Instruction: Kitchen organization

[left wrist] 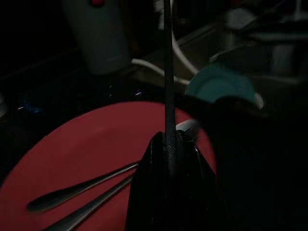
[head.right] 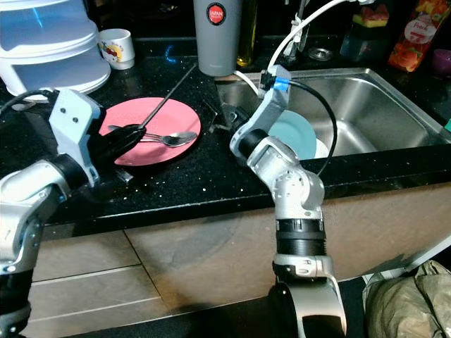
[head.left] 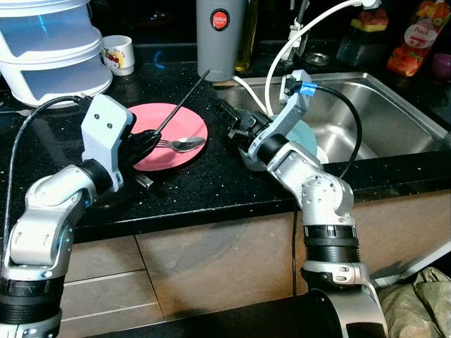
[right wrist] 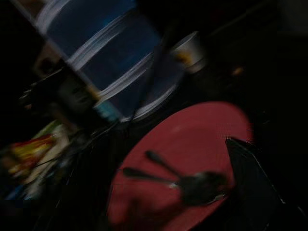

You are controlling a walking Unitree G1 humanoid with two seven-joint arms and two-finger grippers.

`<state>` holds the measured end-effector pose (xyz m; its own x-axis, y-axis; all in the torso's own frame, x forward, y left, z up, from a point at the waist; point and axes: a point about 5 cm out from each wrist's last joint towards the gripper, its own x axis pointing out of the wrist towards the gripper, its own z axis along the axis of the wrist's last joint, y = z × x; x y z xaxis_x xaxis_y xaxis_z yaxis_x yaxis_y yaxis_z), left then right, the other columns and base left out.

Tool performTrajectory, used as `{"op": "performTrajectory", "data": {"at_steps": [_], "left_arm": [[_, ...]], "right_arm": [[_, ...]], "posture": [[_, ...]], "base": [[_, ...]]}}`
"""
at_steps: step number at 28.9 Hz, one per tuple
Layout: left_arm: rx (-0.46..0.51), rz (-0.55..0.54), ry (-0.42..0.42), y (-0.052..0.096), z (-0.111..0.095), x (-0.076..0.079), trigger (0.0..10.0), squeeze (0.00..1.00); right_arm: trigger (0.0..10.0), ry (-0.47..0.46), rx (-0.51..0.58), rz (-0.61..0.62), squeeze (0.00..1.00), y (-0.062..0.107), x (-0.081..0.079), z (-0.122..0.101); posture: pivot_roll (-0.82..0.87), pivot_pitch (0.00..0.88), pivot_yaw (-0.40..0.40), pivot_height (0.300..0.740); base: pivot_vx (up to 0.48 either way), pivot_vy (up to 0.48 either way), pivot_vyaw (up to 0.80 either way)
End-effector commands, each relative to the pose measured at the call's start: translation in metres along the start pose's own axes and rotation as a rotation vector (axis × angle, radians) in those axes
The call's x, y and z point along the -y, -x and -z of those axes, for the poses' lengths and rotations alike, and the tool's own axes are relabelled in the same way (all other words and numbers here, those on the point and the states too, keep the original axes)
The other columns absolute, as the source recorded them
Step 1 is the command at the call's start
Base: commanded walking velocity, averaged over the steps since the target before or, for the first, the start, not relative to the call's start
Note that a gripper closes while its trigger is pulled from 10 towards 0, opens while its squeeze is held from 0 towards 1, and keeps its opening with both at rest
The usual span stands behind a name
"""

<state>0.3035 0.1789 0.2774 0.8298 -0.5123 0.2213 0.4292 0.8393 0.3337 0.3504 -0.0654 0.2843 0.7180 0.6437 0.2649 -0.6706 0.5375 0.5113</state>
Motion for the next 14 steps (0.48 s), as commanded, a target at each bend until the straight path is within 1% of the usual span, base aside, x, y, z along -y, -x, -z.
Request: {"op": "performTrajectory", "data": {"at_steps": [1, 2, 4, 8, 9, 10, 12, 13, 14], "left_arm": [[0.016, 0.025, 0.009, -0.003, -0.004, 0.008, 0.0, 0.00], [0.019, 0.029, 0.015, -0.004, -0.005, 0.010, 0.0, 0.00], [0.021, 0.031, 0.019, -0.005, -0.005, 0.011, 0.0, 0.00], [0.040, 0.044, 0.045, -0.008, -0.008, 0.016, 0.0, 0.00], [0.048, 0.065, 0.062, -0.009, -0.008, 0.021, 0.0, 0.00], [0.048, 0.065, 0.062, -0.009, -0.008, 0.021, 0.0, 0.00], [0.051, 0.105, 0.092, -0.010, -0.008, 0.030, 0.0, 0.00], [0.051, 0.105, 0.092, -0.010, -0.008, 0.030, 0.0, 0.00], [0.057, 0.127, 0.108, -0.009, -0.007, 0.036, 0.0, 0.00]], "right_arm": [[10.0, -0.031, -0.025, -0.071, 0.00, 0.000, -0.012, 0.005], [10.0, -0.038, -0.028, -0.090, 0.00, 0.000, -0.016, 0.006], [10.0, -0.043, -0.033, -0.104, 0.00, 0.000, -0.019, 0.007], [10.0, -0.031, -0.043, -0.114, 0.00, 0.000, -0.021, 0.008], [10.0, -0.026, -0.044, -0.113, 0.00, -0.001, -0.021, 0.009], [10.0, -0.026, -0.044, -0.113, 0.00, -0.001, -0.021, 0.009], [10.0, -0.017, -0.037, -0.097, 0.00, -0.001, -0.020, 0.009], [10.0, -0.017, -0.037, -0.097, 0.00, -0.001, -0.020, 0.009], [10.0, -0.018, -0.035, -0.084, 0.00, -0.001, -0.019, 0.008]], "posture": [[0.08, 0.136, -0.004, 0.740], [0.08, 0.136, -0.004, 0.740], [0.08, 0.136, -0.004, 0.740], [0.08, 0.133, -0.005, 0.740], [0.08, 0.133, -0.005, 0.740], [0.08, 0.133, -0.005, 0.740], [0.07, 0.130, -0.004, 0.740], [0.07, 0.130, -0.004, 0.740], [0.07, 0.127, -0.004, 0.740]], "base": [[0.000, 0.000, 0.00], [0.000, 0.000, 0.00], [0.000, 0.000, 0.00], [0.000, 0.000, 0.00], [0.000, 0.000, 0.00], [0.000, 0.000, 0.00], [0.000, 0.000, 0.00], [0.000, 0.000, 0.00], [0.000, 0.000, 0.00]]}}
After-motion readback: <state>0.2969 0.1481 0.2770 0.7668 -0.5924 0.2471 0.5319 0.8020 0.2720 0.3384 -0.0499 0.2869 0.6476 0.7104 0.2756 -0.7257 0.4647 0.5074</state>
